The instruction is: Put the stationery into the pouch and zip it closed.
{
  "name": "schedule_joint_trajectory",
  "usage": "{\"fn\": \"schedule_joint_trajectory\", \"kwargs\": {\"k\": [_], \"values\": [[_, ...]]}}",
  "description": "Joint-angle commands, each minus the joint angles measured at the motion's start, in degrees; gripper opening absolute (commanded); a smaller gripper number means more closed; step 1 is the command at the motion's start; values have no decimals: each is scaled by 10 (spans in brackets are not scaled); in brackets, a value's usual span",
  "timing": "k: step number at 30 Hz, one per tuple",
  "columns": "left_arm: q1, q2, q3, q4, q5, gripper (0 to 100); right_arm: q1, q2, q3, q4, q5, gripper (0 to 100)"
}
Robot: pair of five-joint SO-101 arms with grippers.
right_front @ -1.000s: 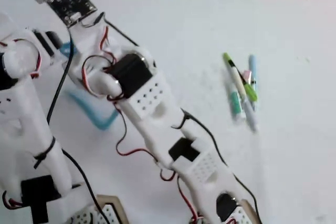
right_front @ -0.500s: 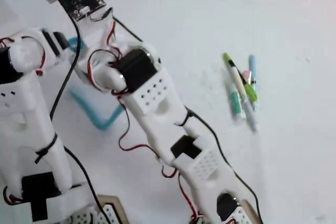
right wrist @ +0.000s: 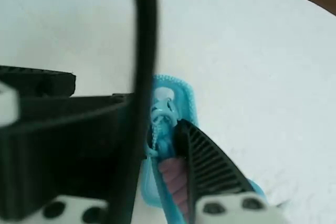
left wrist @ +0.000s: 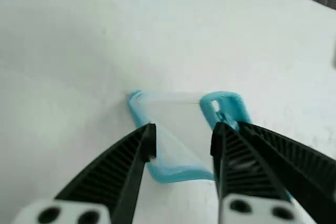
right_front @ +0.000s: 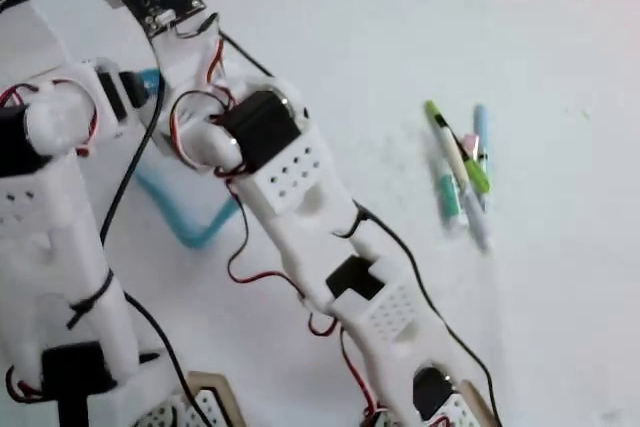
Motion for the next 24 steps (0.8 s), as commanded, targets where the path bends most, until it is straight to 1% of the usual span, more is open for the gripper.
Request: {"fn": "schedule_joint_trajectory", "kwargs": {"k": [1,5,8,14,18,21,24], "values": [[-37,52,1,-8,-8,204,-5,33,18,6,-6,19],[-42,98,2,-4,-8,204,-5,33,18,6,-6,19],[-42,104,0,-4,-6,203,-6,33,18,6,-6,19],[-45,52,-114,11,-4,203,-7,34,19,6,-6,19],[-39,25,-128,11,23,203,-7,34,19,6,-6,19],[-15,22,-127,11,24,203,-7,34,19,6,-6,19],[31,20,-127,11,24,203,-7,34,19,6,-6,19]]}}
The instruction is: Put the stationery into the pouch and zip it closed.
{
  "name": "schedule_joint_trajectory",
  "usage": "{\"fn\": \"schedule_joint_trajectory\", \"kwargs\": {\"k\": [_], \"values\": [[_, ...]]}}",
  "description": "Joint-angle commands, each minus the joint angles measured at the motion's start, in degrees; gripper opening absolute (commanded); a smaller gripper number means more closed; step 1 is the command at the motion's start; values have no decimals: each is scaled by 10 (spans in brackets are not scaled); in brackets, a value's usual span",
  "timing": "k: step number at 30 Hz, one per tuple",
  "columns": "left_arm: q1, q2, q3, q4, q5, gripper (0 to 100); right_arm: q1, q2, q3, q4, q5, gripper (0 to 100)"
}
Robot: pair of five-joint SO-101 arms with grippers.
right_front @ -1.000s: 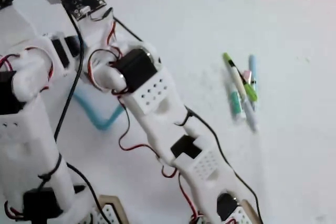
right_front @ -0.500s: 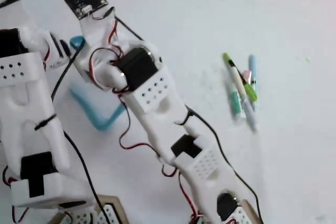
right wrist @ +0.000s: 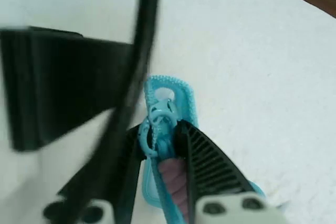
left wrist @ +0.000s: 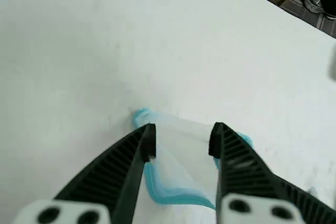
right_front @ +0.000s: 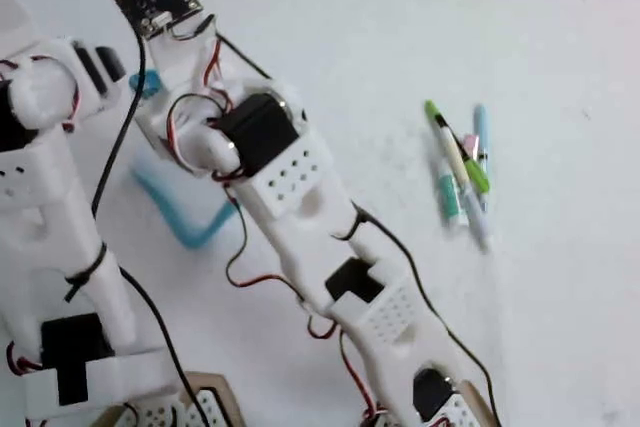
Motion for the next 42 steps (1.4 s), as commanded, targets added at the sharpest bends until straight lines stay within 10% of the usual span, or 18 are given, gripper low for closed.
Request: {"fn": "schedule_joint_trajectory", "kwargs": {"k": [1,31,42], "values": [[55,-22,-20,10,6,204,-7,34,19,7,-6,19],[8,173,122,6,-33,202,-7,34,19,11,-6,19],[-27,256,43,7,-105,22,-7,32,19,16,-2,18]]}}
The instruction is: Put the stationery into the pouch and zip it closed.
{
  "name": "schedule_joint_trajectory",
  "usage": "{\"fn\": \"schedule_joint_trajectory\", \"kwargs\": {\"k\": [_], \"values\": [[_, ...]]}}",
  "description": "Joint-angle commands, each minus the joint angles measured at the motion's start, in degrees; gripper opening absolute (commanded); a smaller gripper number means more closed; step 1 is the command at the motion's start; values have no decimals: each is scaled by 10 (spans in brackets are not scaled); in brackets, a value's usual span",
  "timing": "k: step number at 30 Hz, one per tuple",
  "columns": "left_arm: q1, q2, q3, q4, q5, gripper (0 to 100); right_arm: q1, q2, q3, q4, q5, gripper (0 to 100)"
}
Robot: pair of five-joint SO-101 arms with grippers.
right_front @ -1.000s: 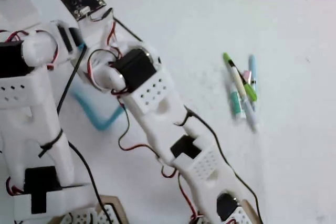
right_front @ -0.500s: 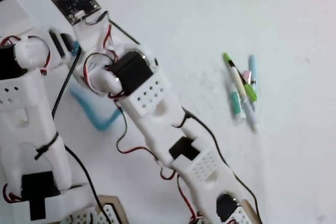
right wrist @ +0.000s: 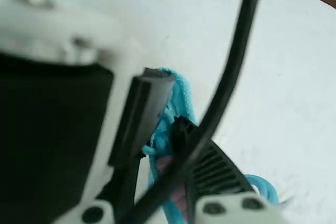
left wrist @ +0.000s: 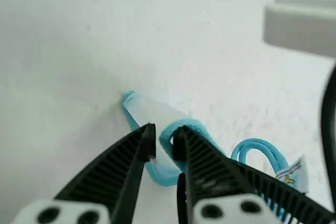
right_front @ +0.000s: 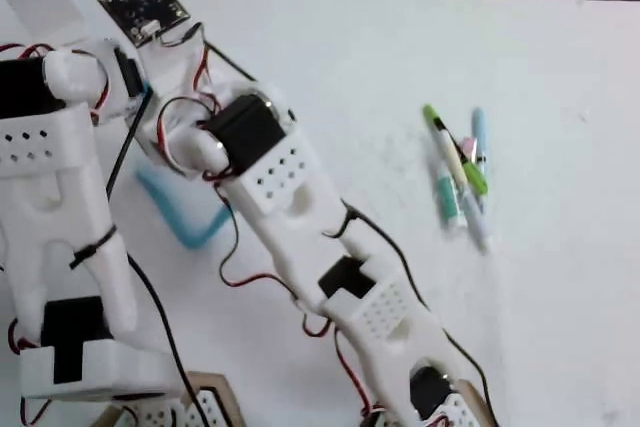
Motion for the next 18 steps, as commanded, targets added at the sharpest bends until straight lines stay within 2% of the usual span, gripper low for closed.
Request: {"fn": "schedule_joint_trajectory", "kwargs": {"k": [1,9,15,18], "values": [[-37,109,1,9,-41,22,2,21,18,15,-3,18],[-76,199,-4,5,-61,22,8,16,18,42,24,18],[-120,256,-4,-68,-96,21,19,15,15,43,33,18],[-120,271,-18,-71,-97,21,24,-5,19,44,33,18]]}}
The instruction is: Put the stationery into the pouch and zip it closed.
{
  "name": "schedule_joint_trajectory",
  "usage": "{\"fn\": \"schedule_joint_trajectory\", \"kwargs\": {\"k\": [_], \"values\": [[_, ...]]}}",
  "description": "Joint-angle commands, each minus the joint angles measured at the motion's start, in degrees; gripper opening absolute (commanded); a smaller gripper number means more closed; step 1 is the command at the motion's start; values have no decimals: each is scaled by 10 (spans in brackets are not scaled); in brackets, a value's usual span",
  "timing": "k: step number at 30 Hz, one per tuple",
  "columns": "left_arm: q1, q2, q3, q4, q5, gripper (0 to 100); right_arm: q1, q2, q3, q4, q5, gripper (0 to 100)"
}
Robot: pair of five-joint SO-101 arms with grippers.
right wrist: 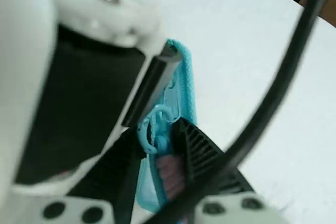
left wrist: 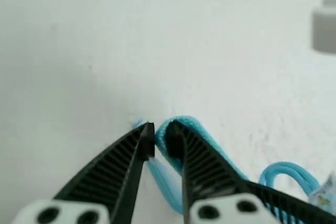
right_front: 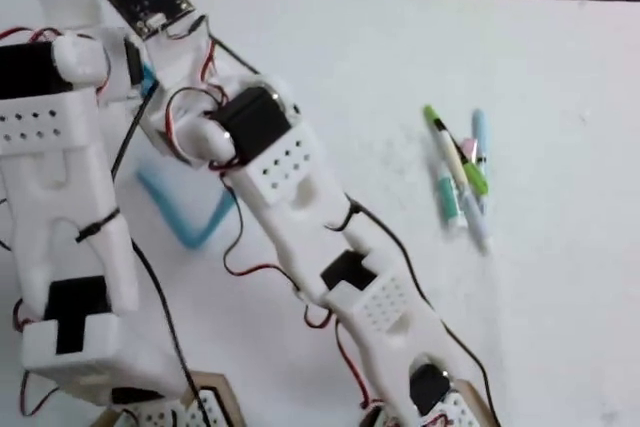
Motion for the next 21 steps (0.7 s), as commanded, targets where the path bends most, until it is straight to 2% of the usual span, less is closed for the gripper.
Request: {"fn": "schedule_joint_trajectory", "kwargs": {"k": [1,5,11,17,21], "values": [[-93,171,7,-6,-10,21,9,-12,20,46,3,18],[-94,194,-33,4,-9,21,19,-51,47,46,4,17],[-94,234,-65,11,-9,21,18,-131,203,45,5,17],[-94,244,-65,11,-11,21,27,-219,295,45,7,17],[-94,244,-65,11,-11,21,36,-268,345,45,41,17]]}}
